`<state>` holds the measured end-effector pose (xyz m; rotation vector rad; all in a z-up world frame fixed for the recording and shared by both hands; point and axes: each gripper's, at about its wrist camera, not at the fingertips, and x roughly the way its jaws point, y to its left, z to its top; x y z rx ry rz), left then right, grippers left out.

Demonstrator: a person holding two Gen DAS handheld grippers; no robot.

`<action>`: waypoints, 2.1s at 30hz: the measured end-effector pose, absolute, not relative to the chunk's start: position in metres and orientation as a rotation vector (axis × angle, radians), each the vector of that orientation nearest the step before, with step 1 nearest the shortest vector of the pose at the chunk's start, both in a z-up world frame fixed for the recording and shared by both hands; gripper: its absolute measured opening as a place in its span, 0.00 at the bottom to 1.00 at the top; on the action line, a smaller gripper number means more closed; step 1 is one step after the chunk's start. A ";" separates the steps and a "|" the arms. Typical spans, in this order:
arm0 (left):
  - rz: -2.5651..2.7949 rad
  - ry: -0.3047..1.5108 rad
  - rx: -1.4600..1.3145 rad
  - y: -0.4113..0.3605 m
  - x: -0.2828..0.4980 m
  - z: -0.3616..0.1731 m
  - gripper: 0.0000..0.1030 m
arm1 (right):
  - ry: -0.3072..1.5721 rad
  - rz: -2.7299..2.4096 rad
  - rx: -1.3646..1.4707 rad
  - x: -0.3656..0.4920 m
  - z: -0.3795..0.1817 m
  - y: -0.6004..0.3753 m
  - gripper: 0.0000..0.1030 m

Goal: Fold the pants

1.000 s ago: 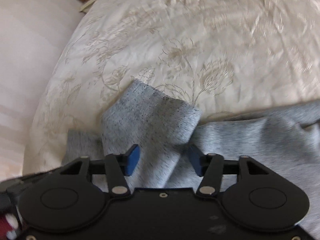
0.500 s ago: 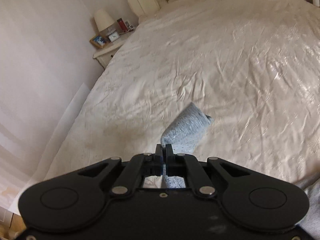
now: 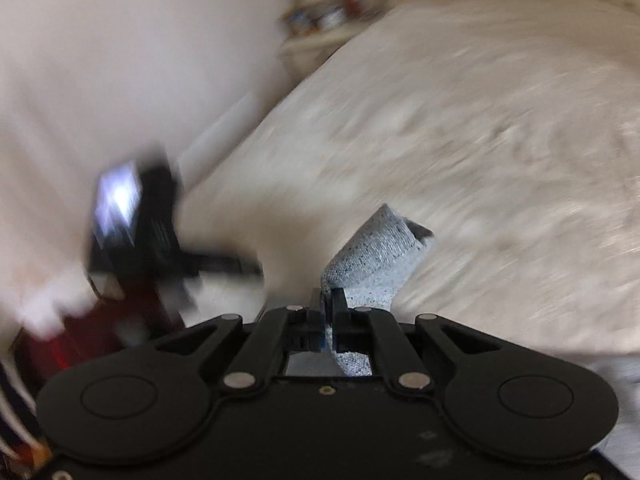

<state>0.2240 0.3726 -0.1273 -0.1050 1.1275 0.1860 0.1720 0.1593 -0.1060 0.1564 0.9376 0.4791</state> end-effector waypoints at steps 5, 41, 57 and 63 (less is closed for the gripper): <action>0.248 1.113 -0.111 0.400 0.189 -0.108 0.08 | 1.083 0.548 0.002 0.159 -0.173 0.236 0.12; 0.350 1.269 -0.193 0.426 0.111 -0.114 0.09 | 0.899 0.728 -0.449 0.132 -0.184 0.298 0.08; 0.059 1.201 -0.089 0.309 0.149 -0.116 0.09 | 0.912 0.603 -0.173 0.112 -0.144 0.175 0.36; -0.039 1.227 -0.023 0.245 0.147 -0.154 0.09 | 0.971 0.198 -0.071 0.118 -0.138 0.018 0.37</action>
